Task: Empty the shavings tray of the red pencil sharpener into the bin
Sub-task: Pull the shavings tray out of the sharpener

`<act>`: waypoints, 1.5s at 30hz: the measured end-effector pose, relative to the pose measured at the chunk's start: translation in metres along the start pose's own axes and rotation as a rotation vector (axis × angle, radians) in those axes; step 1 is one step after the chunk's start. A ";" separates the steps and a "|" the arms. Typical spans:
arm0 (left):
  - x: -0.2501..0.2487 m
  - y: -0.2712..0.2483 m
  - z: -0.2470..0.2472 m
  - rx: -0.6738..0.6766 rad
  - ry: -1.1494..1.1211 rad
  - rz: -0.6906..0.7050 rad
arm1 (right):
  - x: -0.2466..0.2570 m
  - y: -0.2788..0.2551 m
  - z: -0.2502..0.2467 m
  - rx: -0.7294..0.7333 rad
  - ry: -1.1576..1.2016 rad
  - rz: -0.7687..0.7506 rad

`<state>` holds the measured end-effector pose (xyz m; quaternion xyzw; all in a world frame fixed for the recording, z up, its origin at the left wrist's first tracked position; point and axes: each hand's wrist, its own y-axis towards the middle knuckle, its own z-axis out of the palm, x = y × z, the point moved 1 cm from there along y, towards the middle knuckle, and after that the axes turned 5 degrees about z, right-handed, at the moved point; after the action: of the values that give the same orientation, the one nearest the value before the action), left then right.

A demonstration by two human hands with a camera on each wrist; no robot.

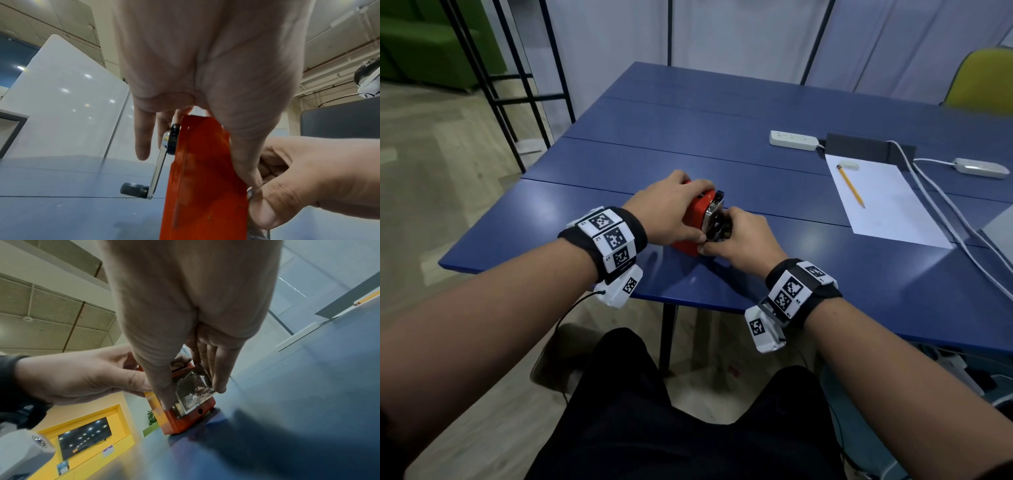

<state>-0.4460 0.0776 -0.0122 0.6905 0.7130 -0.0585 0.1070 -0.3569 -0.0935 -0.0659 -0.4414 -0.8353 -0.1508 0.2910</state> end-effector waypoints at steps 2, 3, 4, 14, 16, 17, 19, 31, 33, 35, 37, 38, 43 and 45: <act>-0.001 0.000 -0.001 0.007 0.017 -0.004 | 0.000 -0.001 0.000 -0.006 -0.002 0.003; -0.002 0.000 -0.002 0.011 0.026 -0.004 | 0.000 -0.002 0.001 -0.009 -0.001 0.009; -0.002 0.000 -0.003 0.016 0.035 -0.004 | 0.000 -0.003 0.001 -0.014 -0.003 0.015; -0.002 0.001 -0.008 0.038 0.081 0.014 | -0.003 -0.009 0.000 -0.041 -0.020 0.038; -0.002 0.001 -0.008 0.039 0.083 0.013 | -0.006 -0.012 -0.002 -0.049 -0.022 0.047; -0.002 0.001 -0.009 0.042 0.085 0.012 | -0.007 -0.013 -0.002 -0.049 -0.024 0.049; -0.001 0.003 -0.009 0.053 0.088 0.020 | -0.006 -0.014 -0.003 -0.049 -0.038 0.053; 0.004 0.005 -0.013 0.077 0.120 0.072 | -0.004 -0.021 -0.003 -0.064 -0.061 0.072; 0.006 0.007 -0.013 0.087 0.137 0.083 | -0.003 -0.023 -0.001 -0.064 -0.062 0.081; 0.006 0.008 -0.014 0.090 0.145 0.096 | -0.003 -0.023 0.000 -0.065 -0.062 0.086; 0.007 0.008 -0.014 0.094 0.153 0.103 | -0.003 -0.023 0.001 -0.062 -0.075 0.083; 0.007 0.008 -0.014 0.099 0.154 0.105 | -0.002 -0.023 0.001 -0.052 -0.088 0.077; 0.008 0.008 -0.012 0.142 0.140 0.152 | 0.004 -0.020 0.004 -0.012 -0.122 0.048; 0.007 0.008 -0.012 0.140 0.134 0.167 | 0.006 -0.020 0.005 -0.029 -0.129 0.046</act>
<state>-0.4389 0.0875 -0.0013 0.7558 0.6526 -0.0526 0.0149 -0.3774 -0.0987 -0.0660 -0.4735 -0.8397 -0.1271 0.2336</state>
